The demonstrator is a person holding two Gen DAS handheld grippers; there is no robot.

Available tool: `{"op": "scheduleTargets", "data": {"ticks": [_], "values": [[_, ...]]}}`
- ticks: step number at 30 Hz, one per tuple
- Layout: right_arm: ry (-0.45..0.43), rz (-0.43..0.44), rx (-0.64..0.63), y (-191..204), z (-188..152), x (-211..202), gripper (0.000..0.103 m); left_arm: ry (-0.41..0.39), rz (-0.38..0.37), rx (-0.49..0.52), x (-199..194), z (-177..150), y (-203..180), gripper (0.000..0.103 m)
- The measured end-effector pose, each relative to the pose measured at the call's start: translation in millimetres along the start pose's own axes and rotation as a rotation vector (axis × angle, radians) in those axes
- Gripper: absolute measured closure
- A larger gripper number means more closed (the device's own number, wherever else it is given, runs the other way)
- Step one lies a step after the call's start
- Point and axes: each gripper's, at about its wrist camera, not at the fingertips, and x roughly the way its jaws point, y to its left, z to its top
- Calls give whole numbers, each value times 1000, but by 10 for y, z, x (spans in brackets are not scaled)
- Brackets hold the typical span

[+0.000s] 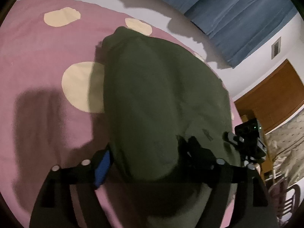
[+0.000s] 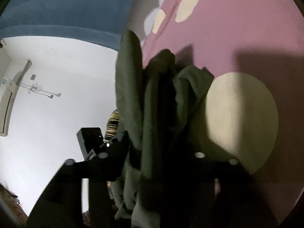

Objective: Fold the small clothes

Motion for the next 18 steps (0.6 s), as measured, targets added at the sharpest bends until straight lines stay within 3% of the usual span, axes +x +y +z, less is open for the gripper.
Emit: {"op": "scheduleTargets", "data": {"ticks": [2, 4, 11, 18], "values": [[-30, 0, -1, 60, -10, -81, 32, -2, -19, -13, -49, -1, 18, 25], [-63, -17, 0, 122, -25, -187, 28, -13, -49, -36, -146, -19, 57, 24], [-120, -66, -15, 329, -222, -490, 20, -24, -93, -69, -393, -233, 76, 21], [-87, -123, -43, 314, -499, -531, 19, 1, -117, -83, -424, -607, -15, 20]]}}
